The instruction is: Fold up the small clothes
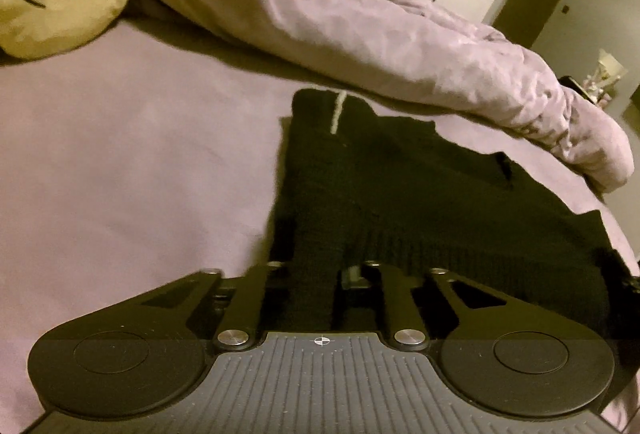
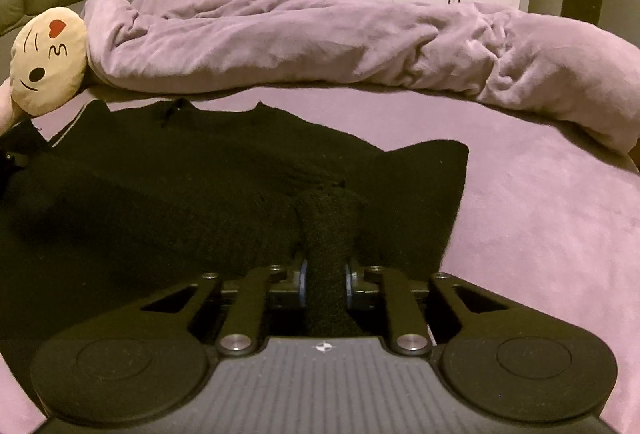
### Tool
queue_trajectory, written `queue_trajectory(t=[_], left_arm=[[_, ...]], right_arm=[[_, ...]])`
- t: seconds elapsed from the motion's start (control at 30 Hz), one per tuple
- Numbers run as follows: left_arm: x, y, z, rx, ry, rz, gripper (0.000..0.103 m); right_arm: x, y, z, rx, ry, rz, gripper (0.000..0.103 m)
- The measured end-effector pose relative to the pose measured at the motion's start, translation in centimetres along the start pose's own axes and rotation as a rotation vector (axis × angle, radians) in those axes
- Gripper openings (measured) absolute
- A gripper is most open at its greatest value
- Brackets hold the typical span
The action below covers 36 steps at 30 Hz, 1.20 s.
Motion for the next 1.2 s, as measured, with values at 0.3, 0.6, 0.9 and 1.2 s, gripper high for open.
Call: queue_trajectory(t=[0.3, 0.6, 0.9, 1.2], left_arm=[[-3.2, -1.6, 1.5, 0.032, -0.048, 0.001, 0.009], [-4.9, -2.7, 5.5, 0.022, -0.144, 0.013, 0.009], [-3.0, -3.1, 9.8, -0.031, -0.216, 0.03, 0.009], [3.4, -3.1, 11.4, -0.045, -0.189, 0.132, 0.012]], right_arm=[[-4.2, 1.2, 2.2, -0.024, -0.129, 0.004, 0.013], [-5.3, 0.4, 5.4, 0.013, -0.226, -0.042, 0.013], [-2.5, -3.0, 7.6, 0.108, -0.256, -0.135, 0.013], [3.5, -4.8, 10.4, 0.108, -0.232, -0.22, 0.013]])
Point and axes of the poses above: each gripper's, at about its wrist camera, not at the fingertips, and x roughly the way its jaws point, y to its left, z to its top, the point moved 5 cm from there along x, roughly the way its jaws point, and after that the axes turned 4 degrees about z, right-handed, at the moved point
